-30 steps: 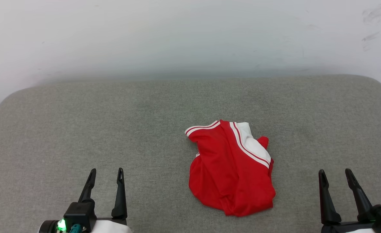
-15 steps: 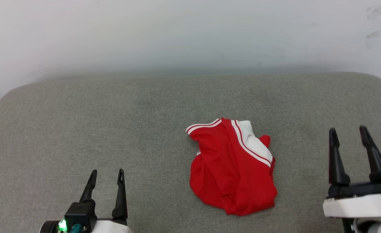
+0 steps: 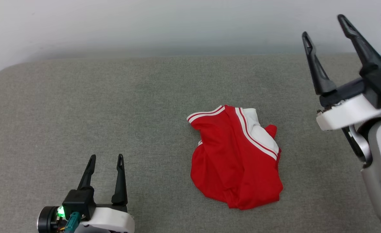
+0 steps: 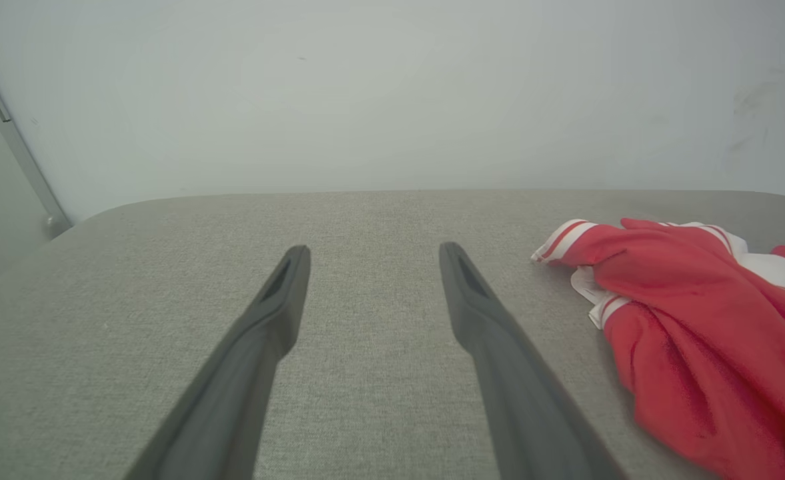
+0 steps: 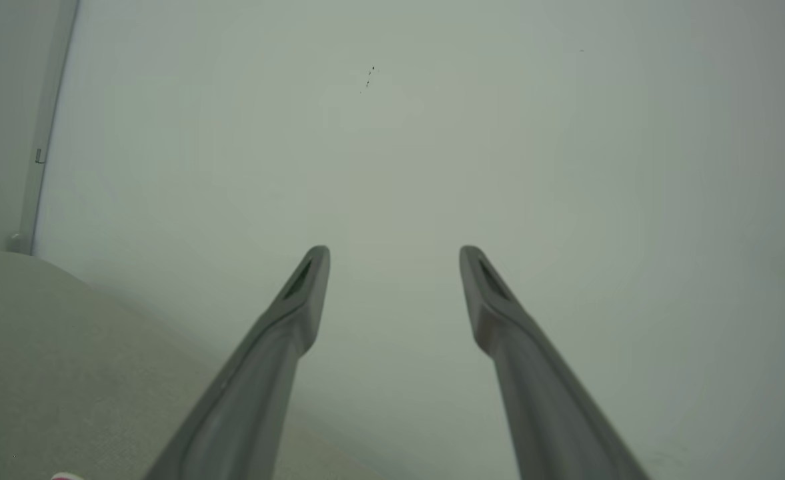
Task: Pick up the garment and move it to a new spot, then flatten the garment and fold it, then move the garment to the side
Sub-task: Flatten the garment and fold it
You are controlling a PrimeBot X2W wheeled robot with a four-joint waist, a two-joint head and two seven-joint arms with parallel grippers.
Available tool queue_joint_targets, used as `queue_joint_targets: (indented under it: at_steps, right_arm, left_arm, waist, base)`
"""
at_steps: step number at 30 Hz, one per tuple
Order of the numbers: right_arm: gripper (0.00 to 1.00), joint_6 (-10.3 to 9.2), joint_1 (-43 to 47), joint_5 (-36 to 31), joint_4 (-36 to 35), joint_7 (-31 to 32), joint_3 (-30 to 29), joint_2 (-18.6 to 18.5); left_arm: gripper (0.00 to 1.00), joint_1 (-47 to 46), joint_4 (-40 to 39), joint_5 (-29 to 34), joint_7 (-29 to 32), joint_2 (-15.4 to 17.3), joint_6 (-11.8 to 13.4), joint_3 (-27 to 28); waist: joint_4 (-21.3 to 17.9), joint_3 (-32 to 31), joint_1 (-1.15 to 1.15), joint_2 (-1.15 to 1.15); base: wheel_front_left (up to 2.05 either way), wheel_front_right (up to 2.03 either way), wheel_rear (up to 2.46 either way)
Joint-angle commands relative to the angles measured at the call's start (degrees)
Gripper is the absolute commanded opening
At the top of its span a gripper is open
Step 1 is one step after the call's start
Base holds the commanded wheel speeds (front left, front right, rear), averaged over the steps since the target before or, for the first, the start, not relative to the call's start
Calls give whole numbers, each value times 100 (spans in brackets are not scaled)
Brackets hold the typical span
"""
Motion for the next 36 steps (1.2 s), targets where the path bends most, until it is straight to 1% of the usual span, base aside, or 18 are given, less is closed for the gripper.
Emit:
queue_joint_targets:
  at_steps: [1,5,8,10,14,17,20,23,28,31,34,35,36]
  right_arm:
    - [100,-5,-275,184,200,380,278,-181]
    - [100,-4,-1045,948,567,1642,1345,-783]
    - [100,-5,-1541,1611,737,2589,2345,-1289]
    - [100,-5,-1884,2160,808,3214,2967,-1547]
    - [100,-5,-2424,3187,890,4434,4057,-1940]
    - [100,-5,-2811,3769,997,5070,4560,-2025]
    - [100,-5,-3044,4083,1202,5371,4902,-1972]
    - [100,-5,-3203,4182,1520,5443,5170,-1827]
    - [100,-4,-3074,4335,2100,5254,5609,-1638]
    - [100,-1,-2851,4447,2386,5180,6012,-1574]
    - [100,6,-2779,4560,2490,4962,6210,-1540]
    - [32,6,-2804,4597,2463,4838,6234,-1541]
    - [0,7,-2865,4608,2417,4655,6236,-1562]
  left_arm:
    - [100,-87,-24,45,-15,-6,-17,21]
    - [100,-184,-49,42,-15,-21,-30,63]
    - [100,-296,-60,53,-15,-34,-49,65]
    - [100,-376,-66,58,-15,-39,-70,66]
    - [100,-558,-102,39,-15,-49,-91,45]
    - [100,-691,-157,36,-15,-55,-95,30]
    - [100,-835,-218,34,-15,-59,-86,6]
    - [100,-988,-270,-17,-15,-62,-72,-32]
    - [100,-1190,-262,-132,-15,-63,-20,-186]
    - [100,-1218,-230,-167,-15,-62,12,-221]
    - [100,-1181,-200,-183,-15,-62,46,-210]
    - [100,-1149,-178,-189,-15,-62,51,-201]
    - [100,-1122,-160,-189,-15,-62,55,-191]
  waist:
    - [24,98,0,0]
    - [34,295,0,0]
    - [73,446,0,0]
    - [105,550,0,0]
    - [198,789,0,0]
    - [275,1006,0,0]
    - [376,1253,0,0]
    - [476,1493,0,0]
    - [644,1758,0,0]
    - [672,1783,0,0]
    - [640,1722,0,0]
    - [619,1681,0,0]
    - [594,1632,0,0]
  base:
    - [0,0,0]
    - [0,0,0]
    - [0,0,0]
    - [0,0,0]
    - [0,0,0]
    - [0,0,0]
    - [0,0,0]
    - [0,0,0]
    - [0,0,0]
    - [0,0,0]
    - [0,0,0]
    - [0,0,0]
    - [0,0,0]
